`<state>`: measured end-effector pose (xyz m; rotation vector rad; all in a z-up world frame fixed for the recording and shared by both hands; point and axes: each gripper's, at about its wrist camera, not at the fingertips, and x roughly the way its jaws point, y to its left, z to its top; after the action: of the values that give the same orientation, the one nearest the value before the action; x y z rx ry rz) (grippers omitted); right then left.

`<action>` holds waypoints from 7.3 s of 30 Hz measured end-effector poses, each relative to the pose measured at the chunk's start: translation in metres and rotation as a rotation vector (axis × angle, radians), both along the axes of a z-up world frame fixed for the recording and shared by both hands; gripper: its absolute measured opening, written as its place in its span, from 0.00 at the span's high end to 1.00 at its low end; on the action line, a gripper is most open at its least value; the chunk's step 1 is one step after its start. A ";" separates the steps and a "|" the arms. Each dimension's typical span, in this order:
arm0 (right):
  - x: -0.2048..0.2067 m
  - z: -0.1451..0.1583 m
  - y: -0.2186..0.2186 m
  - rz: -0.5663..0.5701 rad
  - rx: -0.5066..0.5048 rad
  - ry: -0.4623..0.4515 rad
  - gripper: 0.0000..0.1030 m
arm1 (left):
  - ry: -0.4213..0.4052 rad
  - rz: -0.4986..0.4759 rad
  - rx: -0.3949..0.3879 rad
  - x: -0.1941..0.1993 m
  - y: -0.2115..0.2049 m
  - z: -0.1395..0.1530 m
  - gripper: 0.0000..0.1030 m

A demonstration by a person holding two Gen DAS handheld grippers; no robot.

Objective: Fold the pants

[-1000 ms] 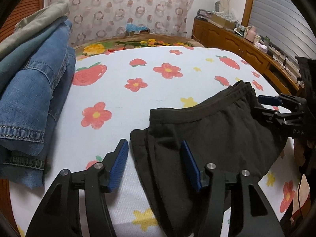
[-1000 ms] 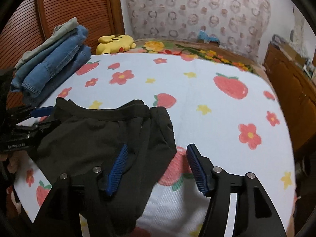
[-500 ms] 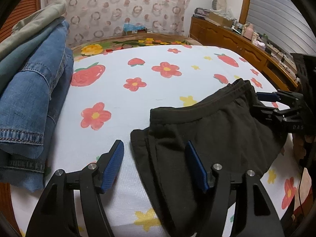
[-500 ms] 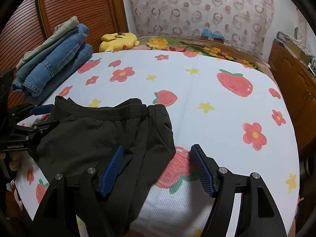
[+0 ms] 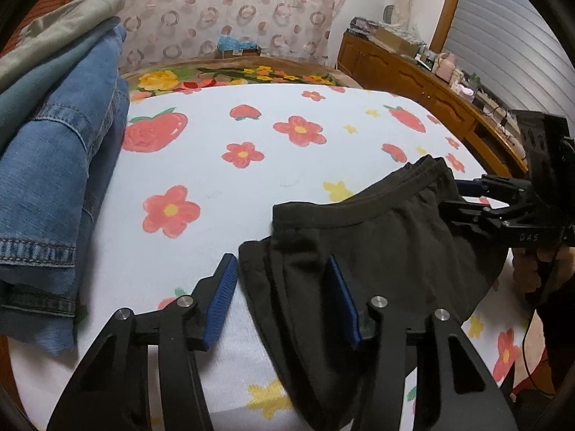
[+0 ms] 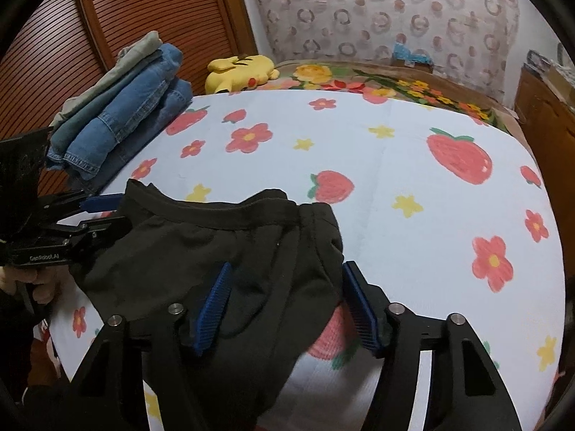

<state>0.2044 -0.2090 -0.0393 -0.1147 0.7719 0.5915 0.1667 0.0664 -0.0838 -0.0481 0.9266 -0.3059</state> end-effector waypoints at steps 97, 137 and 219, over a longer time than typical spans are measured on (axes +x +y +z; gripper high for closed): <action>0.130 0.147 0.335 0.436 -0.081 -0.400 0.75 | -0.374 0.513 -0.017 -0.033 0.190 0.123 0.88; 0.111 0.127 0.260 0.351 0.029 -0.339 0.65 | -0.309 0.470 0.075 -0.011 0.170 0.114 0.51; -0.268 0.109 0.092 -0.305 0.131 -0.552 0.42 | -0.533 0.149 0.067 -0.142 -0.046 0.169 0.16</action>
<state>-0.0635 -0.1170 0.0696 -0.0339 0.2055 0.2944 0.0250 0.0200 0.0848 0.0257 0.4009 -0.1361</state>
